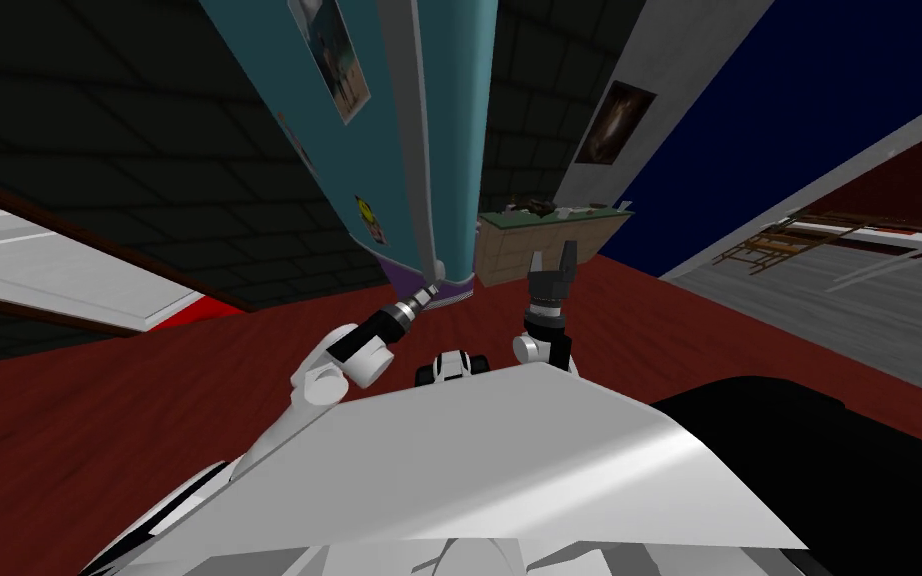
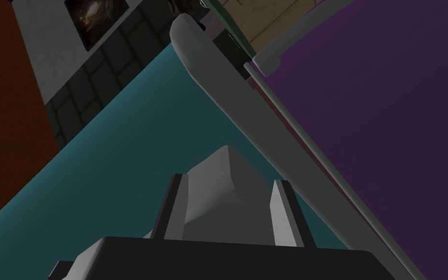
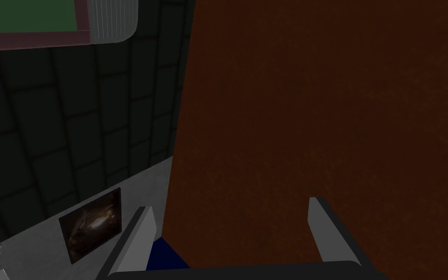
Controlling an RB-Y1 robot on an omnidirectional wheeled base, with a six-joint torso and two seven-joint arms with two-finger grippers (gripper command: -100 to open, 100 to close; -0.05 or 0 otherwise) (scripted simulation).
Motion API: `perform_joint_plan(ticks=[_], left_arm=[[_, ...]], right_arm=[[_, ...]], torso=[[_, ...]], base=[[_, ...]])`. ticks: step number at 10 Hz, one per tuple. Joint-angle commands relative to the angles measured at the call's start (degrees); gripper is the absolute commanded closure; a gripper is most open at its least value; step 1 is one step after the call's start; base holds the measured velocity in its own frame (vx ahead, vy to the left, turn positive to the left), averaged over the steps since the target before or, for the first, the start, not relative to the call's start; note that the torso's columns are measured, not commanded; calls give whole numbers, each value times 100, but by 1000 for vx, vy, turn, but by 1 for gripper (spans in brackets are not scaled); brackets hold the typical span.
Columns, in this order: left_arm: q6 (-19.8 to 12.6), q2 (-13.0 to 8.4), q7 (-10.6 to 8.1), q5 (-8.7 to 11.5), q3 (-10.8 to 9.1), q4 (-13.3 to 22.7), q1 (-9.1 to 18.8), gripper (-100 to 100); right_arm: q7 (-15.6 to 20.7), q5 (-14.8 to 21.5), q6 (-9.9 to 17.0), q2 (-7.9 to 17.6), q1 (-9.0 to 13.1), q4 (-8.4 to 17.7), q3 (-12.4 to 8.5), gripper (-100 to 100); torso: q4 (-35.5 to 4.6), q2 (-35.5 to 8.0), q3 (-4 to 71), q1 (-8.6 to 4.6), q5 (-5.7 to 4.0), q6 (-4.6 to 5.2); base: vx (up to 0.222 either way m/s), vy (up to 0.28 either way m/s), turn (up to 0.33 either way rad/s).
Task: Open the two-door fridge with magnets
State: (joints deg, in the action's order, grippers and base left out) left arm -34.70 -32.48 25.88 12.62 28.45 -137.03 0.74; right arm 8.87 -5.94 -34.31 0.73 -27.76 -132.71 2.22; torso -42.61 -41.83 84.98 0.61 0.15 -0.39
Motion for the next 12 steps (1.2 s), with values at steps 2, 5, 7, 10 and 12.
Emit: perform_joint_plan(ticks=[2,5,7,10,12], left_arm=[[137,-101,134,65,118,-273,-18,100],[210,-200,249,172,341,-496,-71,100],[-231,-229,235,502,320,-652,132,-100],[-597,-248,233,804,218,-912,360,-100],[-841,-262,233,1005,150,-1086,511,-100]], right_arm=[[0,0,0,1,0,0,-1,0],[0,0,0,1,0,0,-1,0],[0,0,0,-1,-2,0,0,0],[0,0,-1,-3,-2,-1,3,0],[0,0,-1,-2,-1,-1,2,0]], torso=[[-6,-36,-23,24,7,8],[-12,-39,-19,-17,-5,17],[13,-20,-16,-82,-19,21],[0,-43,-28,-93,-28,44],[-27,-83,-48,-30,-9,28]], base=[[-90,289,-56],[-73,271,-46],[8,31,149],[40,-68,106],[22,-39,106]])
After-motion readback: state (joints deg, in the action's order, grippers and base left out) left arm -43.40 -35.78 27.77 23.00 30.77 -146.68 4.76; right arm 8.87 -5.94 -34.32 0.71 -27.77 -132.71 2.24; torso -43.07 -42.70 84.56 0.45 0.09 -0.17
